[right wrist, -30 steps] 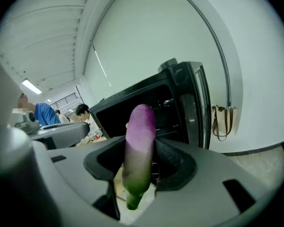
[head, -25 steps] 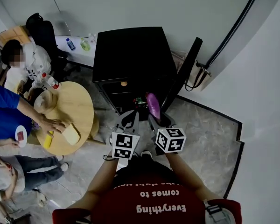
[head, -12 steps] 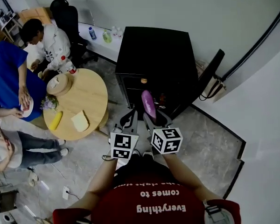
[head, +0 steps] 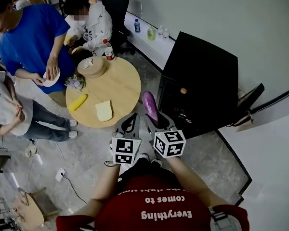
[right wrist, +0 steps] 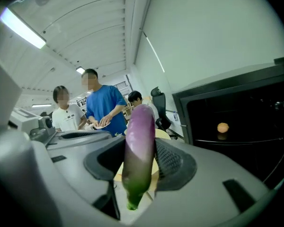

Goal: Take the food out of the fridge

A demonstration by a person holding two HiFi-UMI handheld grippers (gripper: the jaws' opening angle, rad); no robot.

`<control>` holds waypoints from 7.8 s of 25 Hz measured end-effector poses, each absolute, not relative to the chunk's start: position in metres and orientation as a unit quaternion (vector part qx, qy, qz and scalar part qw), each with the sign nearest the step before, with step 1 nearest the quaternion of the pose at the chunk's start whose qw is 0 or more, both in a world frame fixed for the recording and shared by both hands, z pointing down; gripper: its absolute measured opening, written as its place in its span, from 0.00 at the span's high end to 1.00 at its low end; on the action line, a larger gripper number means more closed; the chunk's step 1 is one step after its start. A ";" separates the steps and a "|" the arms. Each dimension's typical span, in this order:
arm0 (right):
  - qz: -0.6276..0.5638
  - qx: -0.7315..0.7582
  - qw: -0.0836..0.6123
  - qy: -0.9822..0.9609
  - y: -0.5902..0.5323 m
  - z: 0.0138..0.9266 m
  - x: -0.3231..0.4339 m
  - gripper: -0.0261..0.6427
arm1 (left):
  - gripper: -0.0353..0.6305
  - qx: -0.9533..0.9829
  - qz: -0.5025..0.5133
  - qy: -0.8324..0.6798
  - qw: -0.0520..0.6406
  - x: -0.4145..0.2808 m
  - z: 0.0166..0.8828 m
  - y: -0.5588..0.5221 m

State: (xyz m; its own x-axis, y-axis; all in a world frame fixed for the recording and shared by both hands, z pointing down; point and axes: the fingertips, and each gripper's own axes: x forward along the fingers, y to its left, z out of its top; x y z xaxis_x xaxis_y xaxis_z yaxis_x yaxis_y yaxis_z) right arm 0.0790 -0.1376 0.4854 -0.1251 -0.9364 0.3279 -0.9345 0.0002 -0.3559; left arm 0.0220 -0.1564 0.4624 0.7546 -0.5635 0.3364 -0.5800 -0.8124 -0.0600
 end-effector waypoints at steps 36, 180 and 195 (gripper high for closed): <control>-0.352 -0.545 -0.260 0.715 -0.317 0.757 -0.043 0.67 | 0.94 0.830 0.188 -0.513 0.112 -0.163 0.536 -0.245; -0.175 -0.779 -0.098 0.594 -0.068 0.536 0.230 0.72 | 0.94 0.974 0.197 -0.104 0.037 0.144 0.497 -0.098; -0.053 -0.818 -0.024 0.573 -0.001 0.410 0.192 0.72 | 0.94 0.994 0.057 -0.090 -0.032 0.155 0.410 -0.044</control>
State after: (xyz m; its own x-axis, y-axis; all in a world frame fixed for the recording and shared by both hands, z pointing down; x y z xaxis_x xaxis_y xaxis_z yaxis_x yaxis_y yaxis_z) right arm 0.1915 -0.0014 0.4104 0.3386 -0.9341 0.1134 -0.9390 -0.3431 -0.0221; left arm 0.1555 -0.0439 0.4103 0.9772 -0.1832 0.1075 -0.1757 -0.9816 -0.0749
